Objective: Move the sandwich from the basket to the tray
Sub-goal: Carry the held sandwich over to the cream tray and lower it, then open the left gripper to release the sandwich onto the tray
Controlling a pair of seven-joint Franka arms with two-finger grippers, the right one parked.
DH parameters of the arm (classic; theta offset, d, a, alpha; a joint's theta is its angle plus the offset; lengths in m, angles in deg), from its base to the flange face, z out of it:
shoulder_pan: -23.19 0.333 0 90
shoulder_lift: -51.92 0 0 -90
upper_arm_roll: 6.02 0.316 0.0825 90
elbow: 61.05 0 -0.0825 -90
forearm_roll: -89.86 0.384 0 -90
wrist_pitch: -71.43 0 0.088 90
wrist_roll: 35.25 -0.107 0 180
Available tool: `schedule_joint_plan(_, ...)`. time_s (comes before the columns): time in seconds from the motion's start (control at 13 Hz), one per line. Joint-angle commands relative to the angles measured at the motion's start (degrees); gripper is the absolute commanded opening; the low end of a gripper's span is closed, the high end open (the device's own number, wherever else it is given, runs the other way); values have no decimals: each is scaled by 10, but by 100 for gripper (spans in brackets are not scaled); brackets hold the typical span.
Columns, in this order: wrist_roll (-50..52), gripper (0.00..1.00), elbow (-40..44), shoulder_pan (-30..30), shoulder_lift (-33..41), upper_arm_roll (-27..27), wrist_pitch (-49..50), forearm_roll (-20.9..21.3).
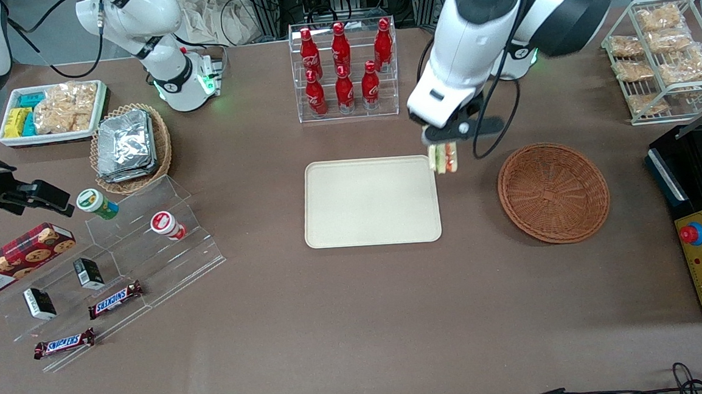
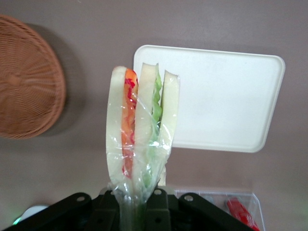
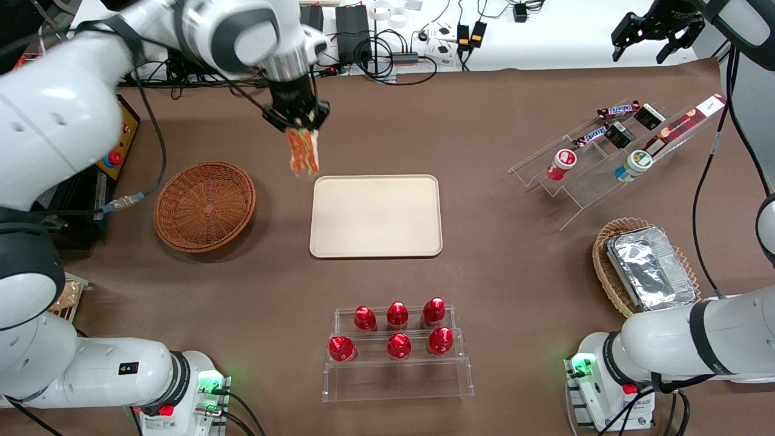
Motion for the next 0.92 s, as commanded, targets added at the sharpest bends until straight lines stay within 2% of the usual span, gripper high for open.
schedule_joint_plan(0.0,11,13,-127,1,-23,-3,-152,8)
schedule_joint_plan(0.08,10,13,-146,1,-53,-2,-197,10)
schedule_joint_plan(0.38,18,13,-154,2,-172,4,-290,70)
schedule_joint_plan(0.54,21,13,-154,2,-200,12,-310,84)
schedule_joint_plan(0.85,24,16,-154,1,-221,18,-329,84)
